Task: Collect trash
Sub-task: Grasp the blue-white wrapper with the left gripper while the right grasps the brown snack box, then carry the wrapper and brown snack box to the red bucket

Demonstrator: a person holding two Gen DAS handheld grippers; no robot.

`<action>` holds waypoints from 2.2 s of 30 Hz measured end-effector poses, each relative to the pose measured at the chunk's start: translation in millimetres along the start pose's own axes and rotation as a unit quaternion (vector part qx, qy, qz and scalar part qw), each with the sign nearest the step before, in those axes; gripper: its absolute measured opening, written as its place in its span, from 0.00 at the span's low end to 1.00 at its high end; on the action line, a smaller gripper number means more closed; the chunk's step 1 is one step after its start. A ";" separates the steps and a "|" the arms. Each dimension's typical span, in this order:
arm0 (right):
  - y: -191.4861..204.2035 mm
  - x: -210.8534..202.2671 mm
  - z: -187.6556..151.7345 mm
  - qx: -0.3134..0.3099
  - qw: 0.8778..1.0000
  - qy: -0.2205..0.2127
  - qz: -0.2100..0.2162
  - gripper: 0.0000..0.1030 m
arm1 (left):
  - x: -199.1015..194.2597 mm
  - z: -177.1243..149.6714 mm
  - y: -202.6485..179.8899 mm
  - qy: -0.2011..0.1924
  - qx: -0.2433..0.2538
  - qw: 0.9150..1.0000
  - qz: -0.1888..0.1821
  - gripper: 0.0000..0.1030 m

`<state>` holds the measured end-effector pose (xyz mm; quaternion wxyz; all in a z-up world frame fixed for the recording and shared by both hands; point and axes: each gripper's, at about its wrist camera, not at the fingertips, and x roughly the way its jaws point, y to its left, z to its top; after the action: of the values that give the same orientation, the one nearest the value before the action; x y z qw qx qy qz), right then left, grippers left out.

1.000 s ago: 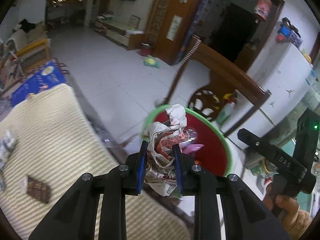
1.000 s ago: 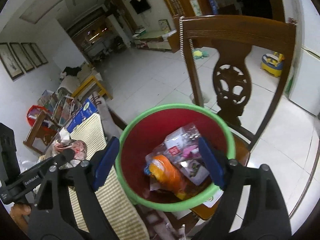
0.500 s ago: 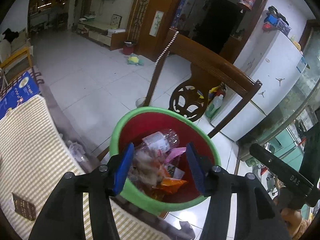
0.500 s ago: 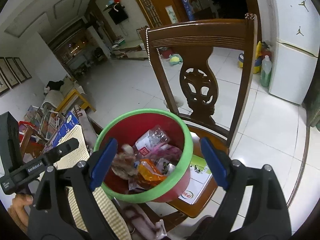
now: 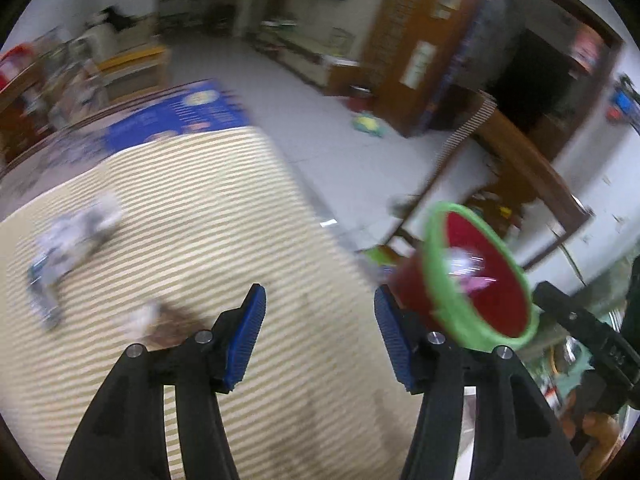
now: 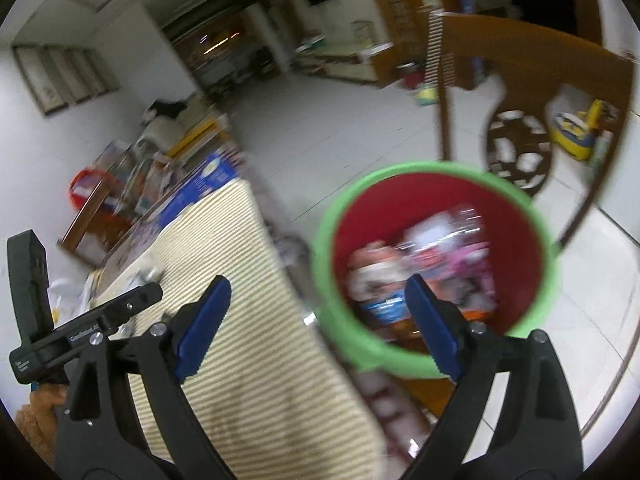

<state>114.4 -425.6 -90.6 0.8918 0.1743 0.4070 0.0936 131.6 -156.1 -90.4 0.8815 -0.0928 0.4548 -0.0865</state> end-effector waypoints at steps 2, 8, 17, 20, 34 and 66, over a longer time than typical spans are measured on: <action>28.7 13.3 -6.6 -0.019 1.000 0.016 0.017 0.86 | -10.9 -5.4 43.3 -0.004 -0.030 0.999 0.033 0.55; 102.0 49.7 -24.2 -0.059 0.995 0.054 0.052 0.88 | -27.4 -19.5 163.7 -0.003 -0.101 0.986 0.131 0.56; 167.9 91.5 -41.4 -0.112 0.987 0.108 0.049 0.89 | 17.6 -8.2 271.9 0.047 -0.133 0.976 0.166 0.55; 176.4 107.1 -46.3 -0.128 0.982 0.133 0.040 0.90 | 31.2 -8.1 285.5 0.052 -0.143 0.978 0.146 0.55; 232.8 209.5 -67.2 -0.293 0.919 0.260 0.056 0.93 | 4.4 -27.3 282.2 0.036 -0.179 0.979 0.089 0.24; 247.1 123.6 -58.1 -0.251 0.948 0.158 0.113 0.45 | -44.8 -48.1 241.4 0.002 -0.156 0.984 0.087 0.38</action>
<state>144.6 -146.1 -116.0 0.8143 -0.0270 0.4840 0.3192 83.1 84.1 -141.1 0.8597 -0.1888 0.4705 0.0622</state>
